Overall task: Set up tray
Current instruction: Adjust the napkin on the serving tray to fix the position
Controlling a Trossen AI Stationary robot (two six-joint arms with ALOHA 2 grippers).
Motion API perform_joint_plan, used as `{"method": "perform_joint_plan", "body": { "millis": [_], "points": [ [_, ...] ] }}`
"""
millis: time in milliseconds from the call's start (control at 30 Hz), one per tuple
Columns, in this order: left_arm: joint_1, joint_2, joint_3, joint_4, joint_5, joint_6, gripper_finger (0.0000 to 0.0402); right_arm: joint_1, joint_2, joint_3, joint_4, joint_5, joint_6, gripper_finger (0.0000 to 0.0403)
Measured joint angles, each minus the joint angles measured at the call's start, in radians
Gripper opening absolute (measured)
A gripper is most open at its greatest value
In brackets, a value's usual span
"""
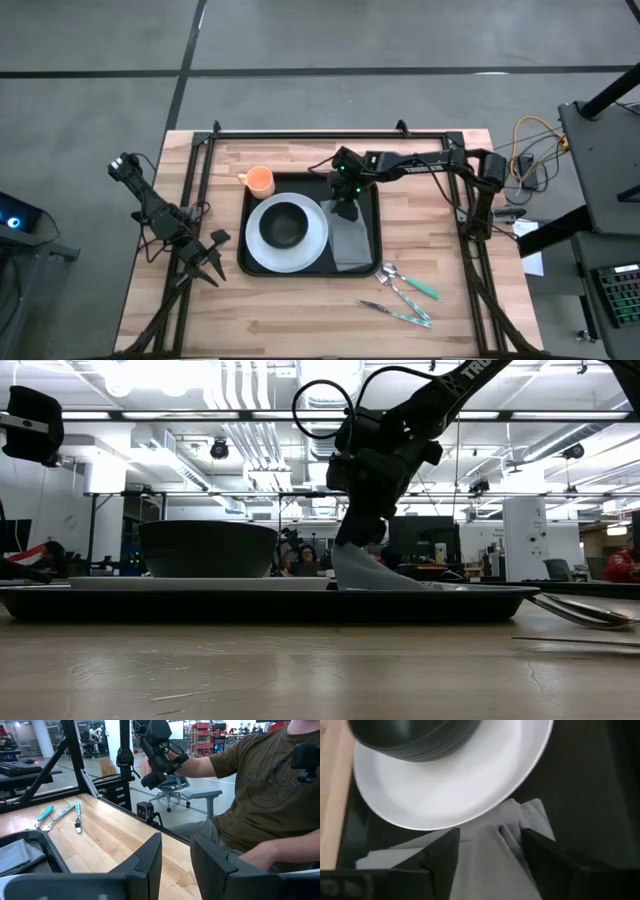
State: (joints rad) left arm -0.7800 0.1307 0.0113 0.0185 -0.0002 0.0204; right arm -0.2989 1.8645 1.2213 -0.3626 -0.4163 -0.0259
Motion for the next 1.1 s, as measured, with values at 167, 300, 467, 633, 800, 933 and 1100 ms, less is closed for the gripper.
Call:
{"method": "perform_joint_plan", "body": {
  "millis": [167, 300, 467, 633, 800, 933, 1100],
  "points": [
    [0.0, 0.0, 0.0, 0.0, 0.0, 0.0, 0.0084, 0.0, -0.007, 0.029, -0.086, 0.132, -0.024, 0.0246],
    [0.0, 0.0, 0.0, 0.0, 0.0, 0.0, 0.0084, 0.0, -0.008, 0.074, -0.179, 0.278, -0.043, 0.0262],
    [0.0, 0.0, 0.0, 0.0, 0.0, 0.0, 0.0084, 0.0, -0.008, 0.123, -0.216, 0.288, 0.019, 0.0269],
    [0.0, 0.0, 0.0, 0.0, 0.0, 0.0, 0.0084, 0.0, -0.009, 0.16, -0.203, 0.282, 0.062, 0.0268],
    [0.0, 0.0, 0.0, 0.0, 0.0, 0.0, 0.0084, 0.005, -0.01, 0.189, -0.196, 0.278, 0.215, 0.0261],
    [0.0, 0.0, 0.0, 0.0, 0.0, 0.0, 0.0084, 0.005, -0.01, 0.22, -0.19, 0.277, 0.227, 0.0258],
    [0.0, 0.0, 0.0, 0.0, 0.0, 0.0, 0.0084, 0.008, -0.01, 0.233, -0.102, 0.27, 0.279, 0.0262]
  ]
}}
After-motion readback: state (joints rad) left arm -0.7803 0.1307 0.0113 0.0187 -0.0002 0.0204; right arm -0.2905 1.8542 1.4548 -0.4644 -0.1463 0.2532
